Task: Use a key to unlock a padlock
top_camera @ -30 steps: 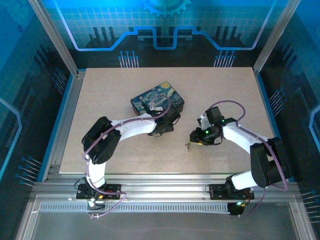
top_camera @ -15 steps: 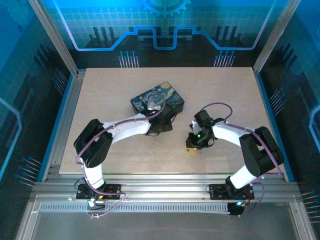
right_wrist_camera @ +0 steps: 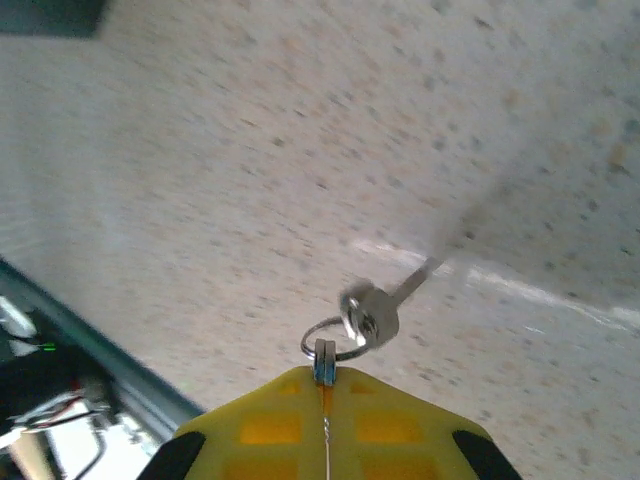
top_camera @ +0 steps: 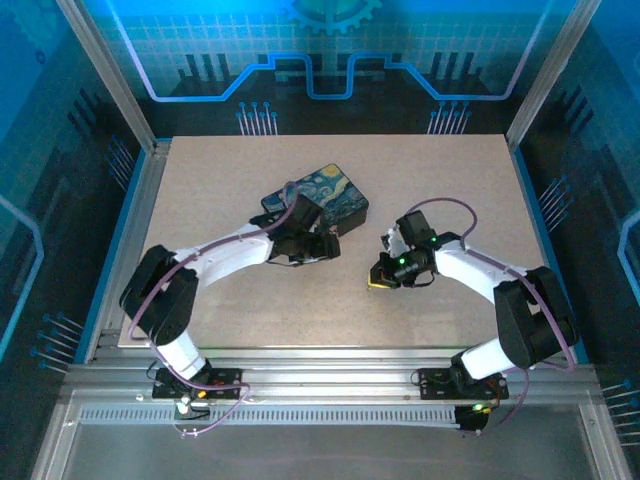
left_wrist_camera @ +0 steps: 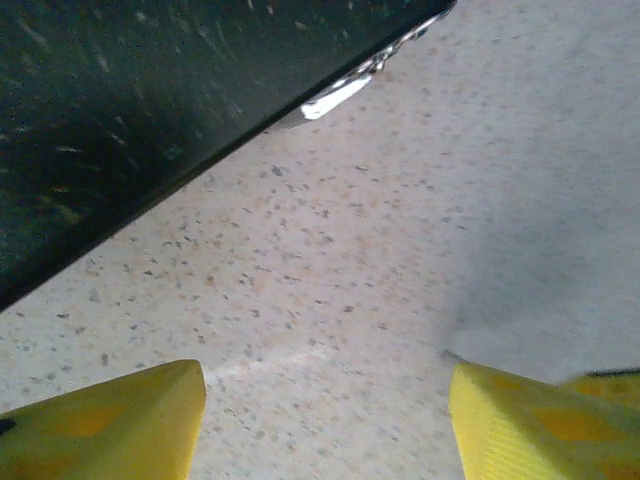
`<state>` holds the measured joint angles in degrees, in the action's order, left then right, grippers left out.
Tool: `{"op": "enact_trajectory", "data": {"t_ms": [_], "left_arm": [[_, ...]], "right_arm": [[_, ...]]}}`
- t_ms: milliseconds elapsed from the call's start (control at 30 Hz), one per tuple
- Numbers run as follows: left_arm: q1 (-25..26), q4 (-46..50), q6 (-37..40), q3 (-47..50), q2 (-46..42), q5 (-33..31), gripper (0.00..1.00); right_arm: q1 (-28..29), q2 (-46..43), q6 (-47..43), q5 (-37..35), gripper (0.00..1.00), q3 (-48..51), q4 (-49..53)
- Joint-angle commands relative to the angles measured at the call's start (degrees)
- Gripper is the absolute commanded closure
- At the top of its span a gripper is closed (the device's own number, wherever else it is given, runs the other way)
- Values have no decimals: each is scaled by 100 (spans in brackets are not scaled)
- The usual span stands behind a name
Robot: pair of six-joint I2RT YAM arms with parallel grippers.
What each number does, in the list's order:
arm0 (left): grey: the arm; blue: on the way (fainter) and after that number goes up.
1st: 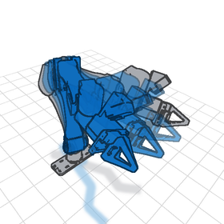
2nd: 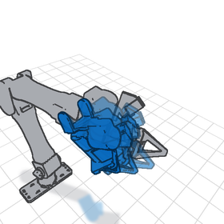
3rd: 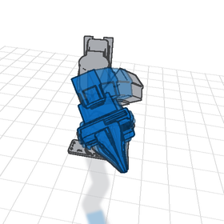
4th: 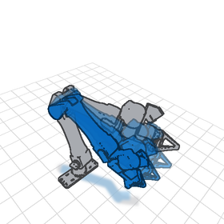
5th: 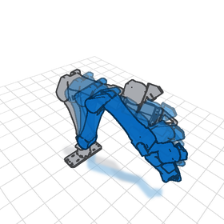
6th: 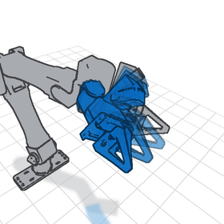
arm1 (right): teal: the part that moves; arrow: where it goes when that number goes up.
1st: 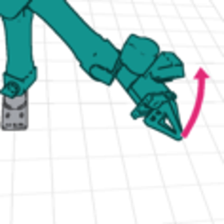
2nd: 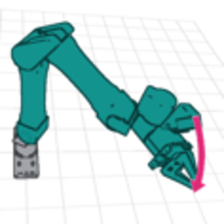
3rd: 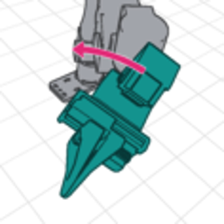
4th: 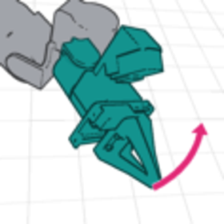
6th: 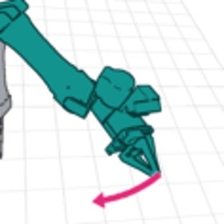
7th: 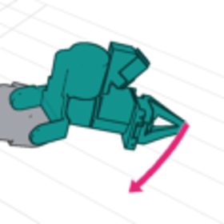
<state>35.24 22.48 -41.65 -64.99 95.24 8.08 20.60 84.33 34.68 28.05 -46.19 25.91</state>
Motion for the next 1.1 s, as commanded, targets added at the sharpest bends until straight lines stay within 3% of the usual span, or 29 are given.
{"op": "enact_trajectory", "data": {"t_ms": [0,200,567,1067], "left_arm": [[1,-786,-14,113,-335,1662,41],[5,-1896,-778,629,-451,2207,50],[6,-2959,-1730,1082,-296,2355,62],[8,-2819,-2003,1089,-225,2198,68]], "right_arm": [[-238,-21,566,913,94,-50,-494],[-277,-89,1844,1231,93,183,-1499],[-282,-526,3749,950,93,766,-2765],[-258,-561,4372,833,93,614,-3228]]}}
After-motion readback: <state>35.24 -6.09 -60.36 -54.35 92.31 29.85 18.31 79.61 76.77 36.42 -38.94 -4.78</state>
